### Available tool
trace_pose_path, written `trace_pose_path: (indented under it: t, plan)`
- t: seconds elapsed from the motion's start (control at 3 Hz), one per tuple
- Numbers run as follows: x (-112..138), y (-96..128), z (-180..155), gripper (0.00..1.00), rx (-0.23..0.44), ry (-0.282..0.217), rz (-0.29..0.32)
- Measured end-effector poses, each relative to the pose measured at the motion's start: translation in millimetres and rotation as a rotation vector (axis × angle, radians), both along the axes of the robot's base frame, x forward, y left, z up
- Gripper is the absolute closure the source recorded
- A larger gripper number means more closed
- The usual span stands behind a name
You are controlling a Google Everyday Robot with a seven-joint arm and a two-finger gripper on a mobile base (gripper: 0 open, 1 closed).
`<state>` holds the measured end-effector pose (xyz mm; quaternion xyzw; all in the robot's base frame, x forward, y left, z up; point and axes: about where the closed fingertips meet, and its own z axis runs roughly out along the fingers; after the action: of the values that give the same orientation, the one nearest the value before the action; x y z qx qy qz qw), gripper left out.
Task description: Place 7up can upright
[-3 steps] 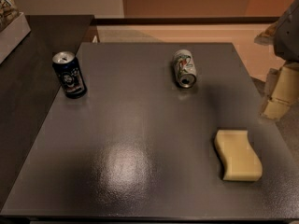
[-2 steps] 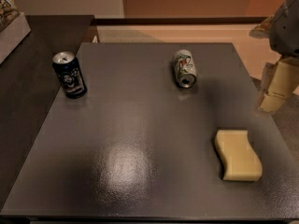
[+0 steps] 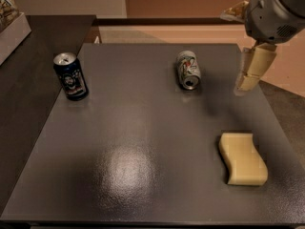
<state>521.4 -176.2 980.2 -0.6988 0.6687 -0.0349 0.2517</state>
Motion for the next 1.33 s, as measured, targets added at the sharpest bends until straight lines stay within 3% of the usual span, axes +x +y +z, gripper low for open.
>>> trace_pose_path:
  t: [0.33, 1.0, 1.33]
  plan:
    - [39.3, 15.8, -10.3, 0.00, -0.039, -0.087, 0.182]
    - [99.6, 23.6, -44.9, 0.00, -0.257, -0.248, 0.489]
    - [113.6, 30.1, -61.0, 0.00, -0.359, -0.294, 0.662]
